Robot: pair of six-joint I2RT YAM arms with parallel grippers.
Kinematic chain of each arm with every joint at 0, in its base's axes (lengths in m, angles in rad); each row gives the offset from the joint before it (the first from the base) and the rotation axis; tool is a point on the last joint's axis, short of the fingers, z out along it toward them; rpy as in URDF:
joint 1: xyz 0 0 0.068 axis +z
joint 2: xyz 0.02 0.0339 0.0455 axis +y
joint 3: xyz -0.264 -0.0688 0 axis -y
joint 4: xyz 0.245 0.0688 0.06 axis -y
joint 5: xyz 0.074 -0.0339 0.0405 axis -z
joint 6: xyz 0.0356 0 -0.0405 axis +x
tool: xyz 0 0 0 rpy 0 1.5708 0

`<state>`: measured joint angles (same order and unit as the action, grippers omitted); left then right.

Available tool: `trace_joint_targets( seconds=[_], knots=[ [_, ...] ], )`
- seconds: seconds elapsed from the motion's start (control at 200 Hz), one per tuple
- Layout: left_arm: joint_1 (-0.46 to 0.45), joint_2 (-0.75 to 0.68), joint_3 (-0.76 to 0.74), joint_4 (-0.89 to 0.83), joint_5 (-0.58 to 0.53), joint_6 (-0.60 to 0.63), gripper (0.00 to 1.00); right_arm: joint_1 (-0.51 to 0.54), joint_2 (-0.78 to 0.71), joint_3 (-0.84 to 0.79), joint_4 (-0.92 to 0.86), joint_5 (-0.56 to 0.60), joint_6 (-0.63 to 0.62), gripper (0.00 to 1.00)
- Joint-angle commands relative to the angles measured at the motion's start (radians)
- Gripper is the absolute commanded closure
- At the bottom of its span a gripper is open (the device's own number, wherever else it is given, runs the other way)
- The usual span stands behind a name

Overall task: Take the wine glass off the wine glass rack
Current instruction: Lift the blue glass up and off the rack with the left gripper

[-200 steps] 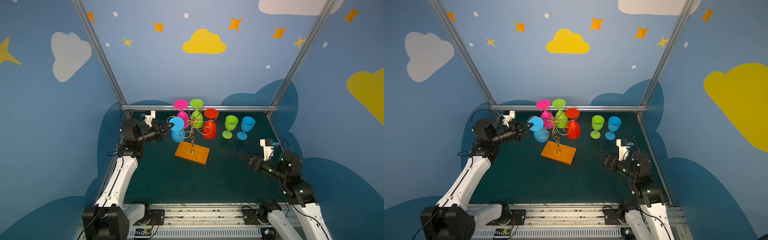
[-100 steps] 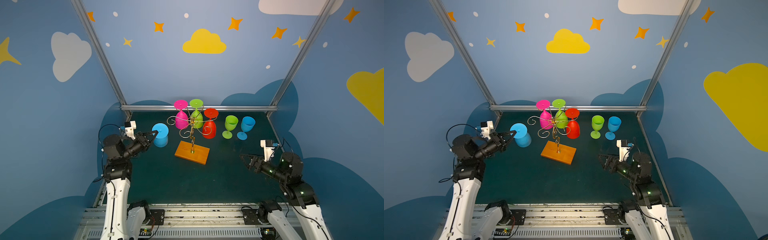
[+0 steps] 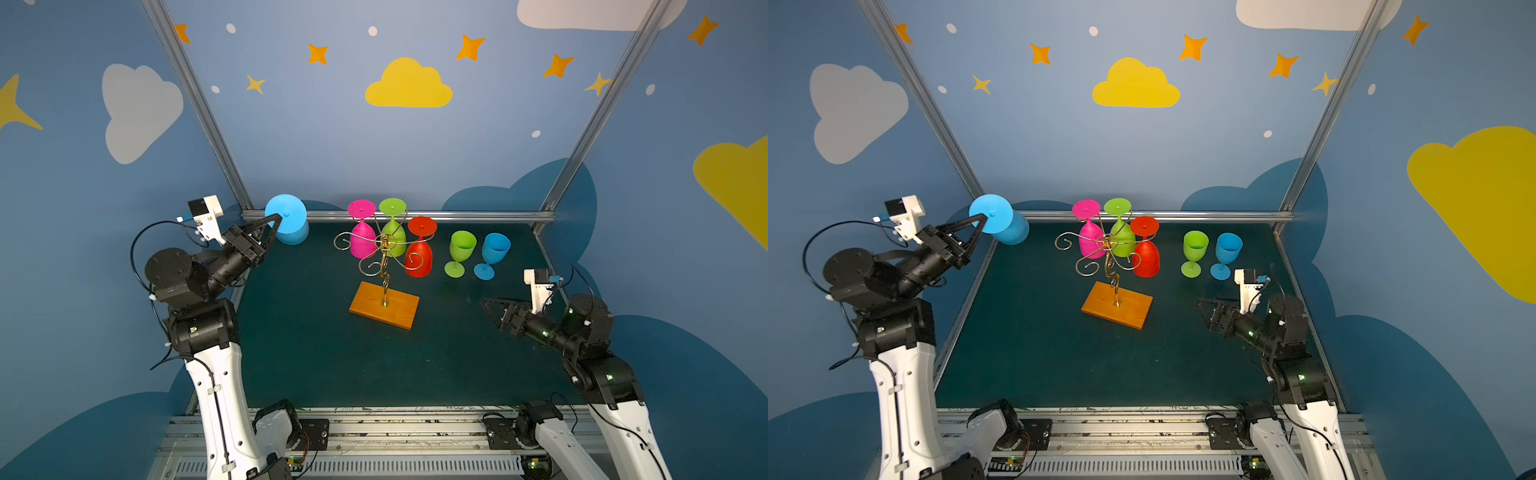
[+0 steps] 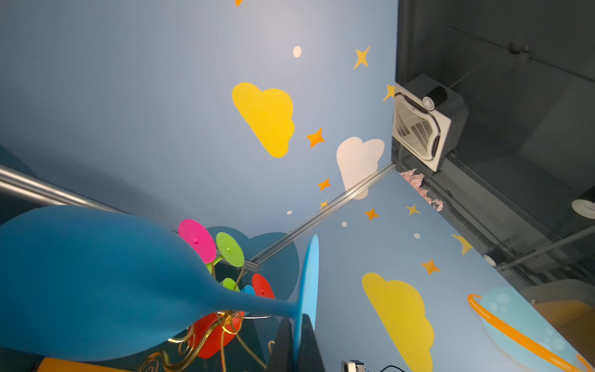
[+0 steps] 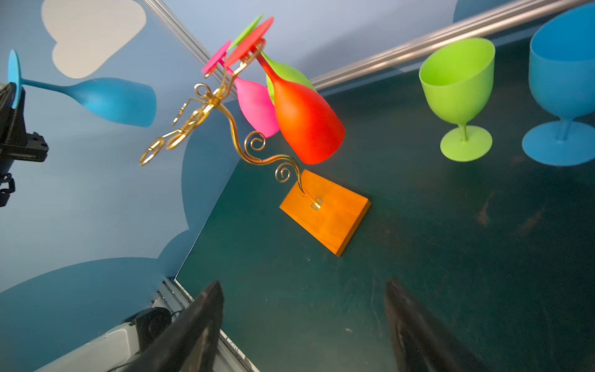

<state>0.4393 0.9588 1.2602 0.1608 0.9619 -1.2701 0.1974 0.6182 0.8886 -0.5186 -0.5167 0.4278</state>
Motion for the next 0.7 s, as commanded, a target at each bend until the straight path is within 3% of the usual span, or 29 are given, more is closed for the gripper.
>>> trace_joint_targets(
  seconds=[0.0,0.14,0.315,0.496,0.691],
  knots=[
    [0.003,0.012,0.077,0.139,0.035,-0.102,0.97,0.007,0.019,0.071,0.056,-0.006,-0.026,0.22],
    [-0.060,0.039,0.113,0.217,0.037,-0.193,0.97,0.021,0.050,0.127,0.092,-0.008,-0.050,0.22],
    [-0.243,0.073,0.128,0.219,0.031,-0.175,0.97,0.094,0.115,0.200,0.161,0.007,-0.104,0.22],
    [-0.442,0.162,0.153,0.269,0.061,-0.193,0.97,0.286,0.223,0.324,0.156,0.132,-0.249,0.23],
    [-0.590,0.254,0.217,0.266,0.089,-0.193,0.97,0.519,0.303,0.407,0.172,0.297,-0.476,0.22]
  ],
)
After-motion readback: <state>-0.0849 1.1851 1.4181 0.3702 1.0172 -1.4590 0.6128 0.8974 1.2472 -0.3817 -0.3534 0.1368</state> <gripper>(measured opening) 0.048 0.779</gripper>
